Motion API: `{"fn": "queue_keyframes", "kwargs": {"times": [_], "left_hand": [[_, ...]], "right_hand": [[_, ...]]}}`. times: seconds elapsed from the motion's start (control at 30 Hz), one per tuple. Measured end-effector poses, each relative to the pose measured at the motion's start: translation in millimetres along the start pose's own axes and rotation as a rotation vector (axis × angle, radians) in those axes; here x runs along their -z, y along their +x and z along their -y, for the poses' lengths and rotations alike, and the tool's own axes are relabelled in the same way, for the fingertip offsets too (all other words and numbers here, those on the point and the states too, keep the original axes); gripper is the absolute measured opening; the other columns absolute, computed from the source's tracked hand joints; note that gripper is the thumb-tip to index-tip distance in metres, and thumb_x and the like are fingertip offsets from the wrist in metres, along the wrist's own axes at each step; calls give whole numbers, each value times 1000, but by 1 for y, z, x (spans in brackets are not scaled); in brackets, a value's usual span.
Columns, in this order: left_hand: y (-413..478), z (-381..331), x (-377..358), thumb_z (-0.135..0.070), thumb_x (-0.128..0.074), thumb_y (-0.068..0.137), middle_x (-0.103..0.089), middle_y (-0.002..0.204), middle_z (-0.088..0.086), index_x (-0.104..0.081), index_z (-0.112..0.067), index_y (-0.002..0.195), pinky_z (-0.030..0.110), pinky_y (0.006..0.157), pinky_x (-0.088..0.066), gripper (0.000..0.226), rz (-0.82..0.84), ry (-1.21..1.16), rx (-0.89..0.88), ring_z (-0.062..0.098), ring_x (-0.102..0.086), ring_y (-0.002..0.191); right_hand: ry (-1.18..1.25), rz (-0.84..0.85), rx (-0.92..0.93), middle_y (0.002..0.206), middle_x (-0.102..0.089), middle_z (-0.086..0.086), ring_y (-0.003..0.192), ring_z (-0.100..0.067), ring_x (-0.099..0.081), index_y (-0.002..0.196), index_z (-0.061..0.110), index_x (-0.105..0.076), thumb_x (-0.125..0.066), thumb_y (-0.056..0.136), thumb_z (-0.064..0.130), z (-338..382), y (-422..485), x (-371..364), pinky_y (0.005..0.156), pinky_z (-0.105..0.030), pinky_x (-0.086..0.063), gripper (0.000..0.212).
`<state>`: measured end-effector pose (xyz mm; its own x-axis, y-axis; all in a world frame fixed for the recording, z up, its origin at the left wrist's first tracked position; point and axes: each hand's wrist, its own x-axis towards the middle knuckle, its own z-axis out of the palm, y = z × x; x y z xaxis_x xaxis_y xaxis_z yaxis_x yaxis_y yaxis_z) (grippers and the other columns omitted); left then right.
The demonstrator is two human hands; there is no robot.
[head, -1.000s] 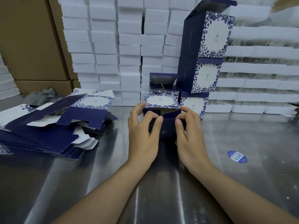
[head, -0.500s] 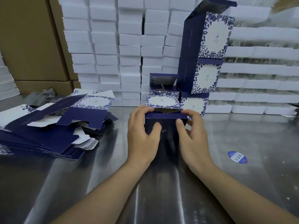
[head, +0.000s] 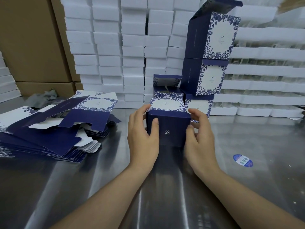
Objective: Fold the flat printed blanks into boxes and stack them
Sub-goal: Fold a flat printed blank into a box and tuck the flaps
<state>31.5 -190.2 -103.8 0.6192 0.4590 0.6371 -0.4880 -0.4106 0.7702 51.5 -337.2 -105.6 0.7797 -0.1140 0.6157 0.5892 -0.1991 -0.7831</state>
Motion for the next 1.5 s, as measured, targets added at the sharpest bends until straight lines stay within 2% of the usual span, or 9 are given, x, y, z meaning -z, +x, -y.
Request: {"fn": "queue_keyframes", "kwargs": {"times": [0.2, 0.53, 0.67, 0.8, 0.9, 1.07, 1.2, 1.33, 1.5], "left_hand": [[2, -2, 1, -21, -60, 106, -63, 137, -14, -53, -32, 149, 44, 108, -52, 45, -78, -7, 132, 1, -57, 124], [11, -42, 3, -16, -44, 103, -52, 132, -28, -52, -33, 150, 31, 119, -25, 50, -197, 125, -8, -5, -40, 129], [30, -66, 14, -12, -45, 96, -68, 121, -14, -68, -29, 136, 31, 112, -36, 49, 2, 236, -313, 11, -55, 120], [37, -73, 15, -10, -40, 101, -69, 109, -13, -70, -28, 132, 40, 99, -49, 47, 363, 138, -404, 11, -63, 109], [37, -69, 13, -9, -39, 107, -68, 109, -15, -65, -33, 134, 28, 97, -49, 44, 462, 58, -320, 12, -63, 114], [34, -61, 9, -18, -63, 100, -59, 125, -19, -64, -36, 128, 15, 96, -46, 34, 346, 112, -351, 4, -59, 122], [32, -44, 11, -37, -70, 95, -62, 112, -19, -72, -33, 105, 33, 96, -50, 10, 321, 394, -440, 6, -57, 117], [26, -24, 13, -37, -75, 95, -47, 138, -17, -67, -47, 110, 28, 107, -41, 19, 226, 391, -292, 11, -42, 140], [23, -4, 20, -36, -80, 90, -21, 163, -13, -53, -59, 123, -10, 89, -24, 48, 303, 240, -85, -40, -16, 127]], "right_hand": [[-115, 28, 160, 122, -59, 8, 111, -4, -62, 133, 25, -63, -57, 103, -3, 3, -1, 0, 89, -33, -56, 42], [-203, 124, 362, 142, -52, 7, 138, -7, -46, 142, 29, -54, -75, 91, -1, 5, -5, 0, 116, -31, -38, 62], [-238, 181, 485, 160, -40, 1, 152, -12, -35, 158, 34, -37, -91, 77, 19, 10, -8, -2, 125, -26, -27, 98], [-251, 116, 600, 167, -32, -7, 156, -28, -32, 158, 24, -33, -92, 71, 41, 20, -16, -10, 126, -52, -26, 107], [-245, 118, 558, 169, -30, -11, 158, -28, -28, 152, 23, -35, -95, 64, 44, 24, -17, -8, 122, -65, -26, 109], [-256, 12, 318, 162, -37, 4, 154, -11, -32, 148, 41, -40, -82, 63, 54, 26, -14, -8, 119, -53, -38, 97], [-165, -4, 61, 145, -42, 18, 139, -3, -44, 146, 53, -37, -81, 65, 55, 13, -9, -8, 116, -42, -43, 92], [-122, 99, 63, 147, -46, 27, 140, -3, -47, 152, 53, -35, -86, 79, 38, 3, -7, -6, 114, -40, -47, 90], [20, 180, 5, 130, -55, 40, 125, 5, -57, 147, 62, -36, -72, 94, 14, 1, -7, -10, 84, -22, -58, 80]]}}
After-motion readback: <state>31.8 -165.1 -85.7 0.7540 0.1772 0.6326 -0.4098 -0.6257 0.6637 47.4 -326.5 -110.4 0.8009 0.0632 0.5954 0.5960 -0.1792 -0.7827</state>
